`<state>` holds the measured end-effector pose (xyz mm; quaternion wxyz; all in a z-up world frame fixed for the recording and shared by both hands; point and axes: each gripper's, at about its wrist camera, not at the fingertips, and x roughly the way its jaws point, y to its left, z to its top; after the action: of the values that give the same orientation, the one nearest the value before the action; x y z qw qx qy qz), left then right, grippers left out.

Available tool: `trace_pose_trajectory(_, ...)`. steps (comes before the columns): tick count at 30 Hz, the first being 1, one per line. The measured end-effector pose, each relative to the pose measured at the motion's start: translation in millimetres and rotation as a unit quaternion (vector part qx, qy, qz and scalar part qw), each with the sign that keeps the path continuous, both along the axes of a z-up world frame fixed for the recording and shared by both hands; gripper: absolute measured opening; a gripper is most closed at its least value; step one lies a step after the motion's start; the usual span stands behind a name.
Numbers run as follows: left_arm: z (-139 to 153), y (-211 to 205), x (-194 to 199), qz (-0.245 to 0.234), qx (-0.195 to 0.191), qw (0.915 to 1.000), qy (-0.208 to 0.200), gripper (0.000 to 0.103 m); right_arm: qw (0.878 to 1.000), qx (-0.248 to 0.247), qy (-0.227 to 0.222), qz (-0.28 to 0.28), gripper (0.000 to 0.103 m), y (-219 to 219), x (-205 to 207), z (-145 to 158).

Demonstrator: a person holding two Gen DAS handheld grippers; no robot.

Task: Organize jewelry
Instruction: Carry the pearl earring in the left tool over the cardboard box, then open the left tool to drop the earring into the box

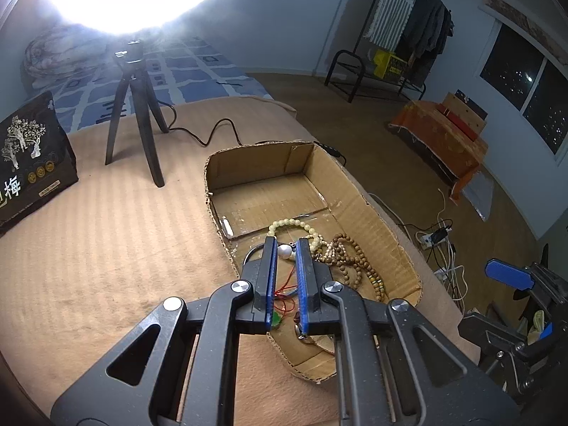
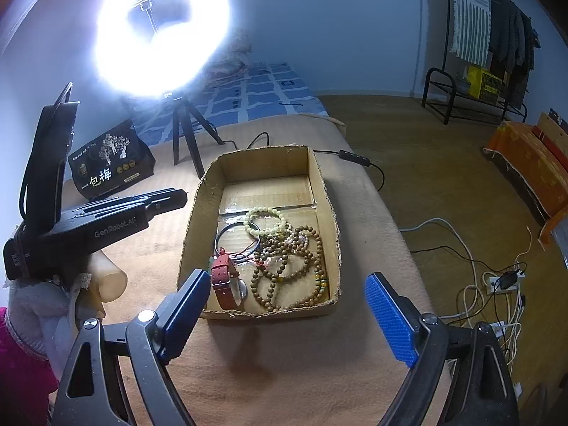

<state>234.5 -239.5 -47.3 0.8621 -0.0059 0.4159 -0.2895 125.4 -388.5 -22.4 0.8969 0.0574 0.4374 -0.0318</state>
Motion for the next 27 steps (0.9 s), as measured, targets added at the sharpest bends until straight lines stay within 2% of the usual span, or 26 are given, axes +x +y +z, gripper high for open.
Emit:
trace_pose_trajectory(16,-3.0,-10.7,-3.1,0.005,0.011,0.9999,-0.008,0.010,1.000,-0.002,0.003,0.001,0.091,-1.3,-2.4,-1.3)
trace_pose_trajectory(17,-2.7,-10.5,-3.5,0.006,0.013,0.9999,-0.007,0.014,1.000,-0.002,0.003,0.001,0.091,-1.8,-2.9,-1.2)
trace_pose_trajectory(19,-1.1,-9.3,-4.2,0.012,0.014,0.9998,-0.011,0.047,1.000,-0.002,0.002,0.002,0.091,-1.2,-3.0,-1.4)
trace_pose_trajectory(21,1.5,-6.9,-5.0,0.019,0.013,0.9996,-0.019,0.053,1.000,-0.003,0.002,0.003,0.091,-1.0,-4.1,-1.3)
trace_pose_trajectory(24,3.5,-4.9,-4.3,0.023,0.014,0.9995,-0.017,0.054,1.000,-0.004,0.002,0.005,0.091,0.5,-4.8,-0.8)
trace_pose_trajectory(27,4.7,-2.9,-4.5,0.029,0.017,0.9993,-0.017,0.065,1.000,-0.006,0.002,0.008,0.091,3.6,-4.6,0.0)
